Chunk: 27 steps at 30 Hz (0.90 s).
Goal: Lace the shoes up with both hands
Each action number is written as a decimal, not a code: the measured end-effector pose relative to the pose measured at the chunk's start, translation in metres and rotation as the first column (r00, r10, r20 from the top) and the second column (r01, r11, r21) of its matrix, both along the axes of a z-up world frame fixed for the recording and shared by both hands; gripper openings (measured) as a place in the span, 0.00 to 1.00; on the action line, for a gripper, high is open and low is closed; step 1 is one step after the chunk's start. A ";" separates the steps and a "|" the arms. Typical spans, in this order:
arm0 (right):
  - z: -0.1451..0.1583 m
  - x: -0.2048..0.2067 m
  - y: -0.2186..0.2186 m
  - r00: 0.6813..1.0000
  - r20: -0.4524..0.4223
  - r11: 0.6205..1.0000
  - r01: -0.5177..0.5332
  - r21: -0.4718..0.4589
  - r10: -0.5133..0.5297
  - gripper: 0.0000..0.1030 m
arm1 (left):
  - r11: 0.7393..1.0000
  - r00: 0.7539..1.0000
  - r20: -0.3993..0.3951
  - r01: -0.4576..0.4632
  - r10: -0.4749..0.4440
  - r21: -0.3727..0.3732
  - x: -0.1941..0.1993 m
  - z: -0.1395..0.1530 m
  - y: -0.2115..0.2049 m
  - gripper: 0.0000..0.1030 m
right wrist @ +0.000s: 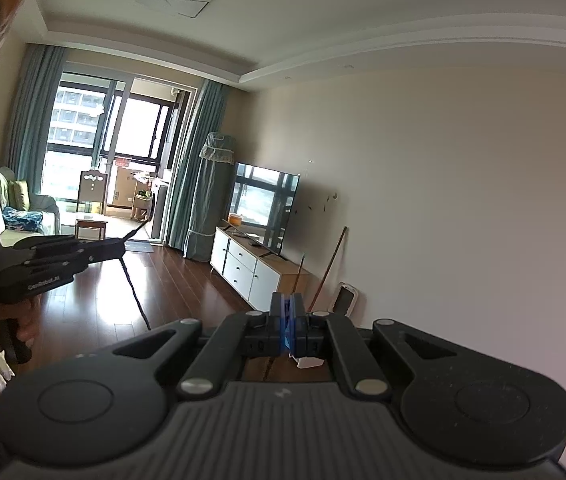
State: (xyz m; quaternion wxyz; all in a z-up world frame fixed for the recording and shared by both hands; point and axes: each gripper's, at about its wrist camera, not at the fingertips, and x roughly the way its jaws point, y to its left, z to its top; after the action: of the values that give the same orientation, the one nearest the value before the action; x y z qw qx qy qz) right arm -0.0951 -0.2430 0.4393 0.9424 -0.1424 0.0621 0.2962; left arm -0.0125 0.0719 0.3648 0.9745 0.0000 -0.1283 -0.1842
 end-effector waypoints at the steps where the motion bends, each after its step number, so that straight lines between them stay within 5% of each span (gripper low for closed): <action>1: 0.001 0.001 0.000 1.000 0.002 1.000 -0.002 -0.001 0.002 0.02 | 1.000 1.000 0.004 0.001 -0.001 -0.002 0.000 0.001 0.001 0.02; 13: 0.000 0.021 0.001 1.000 -0.014 1.000 -0.011 0.004 0.011 0.02 | 1.000 1.000 0.008 0.001 -0.001 -0.002 0.014 0.007 0.006 0.02; 18: -0.021 0.049 0.005 0.996 -0.085 1.000 -0.015 -0.012 0.014 0.02 | 0.997 0.993 -0.094 -0.073 0.076 0.041 0.035 -0.006 0.018 0.02; 23: -0.071 0.109 0.008 0.964 -0.267 0.998 -0.015 -0.062 -0.002 0.02 | 0.979 0.928 -0.326 -0.138 0.181 0.150 0.074 -0.036 0.039 0.02; 27: -0.127 0.155 0.013 0.891 -0.453 0.991 -0.037 -0.125 -0.024 0.02 | 0.964 0.813 -0.529 -0.143 0.243 0.224 0.091 -0.077 0.059 0.02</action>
State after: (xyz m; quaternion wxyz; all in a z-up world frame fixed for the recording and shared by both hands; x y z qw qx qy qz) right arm 0.0595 -0.2295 0.3122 0.8896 -0.1307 0.2987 0.3198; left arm 0.0783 0.1308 0.2881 0.9796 0.0448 0.1754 -0.0868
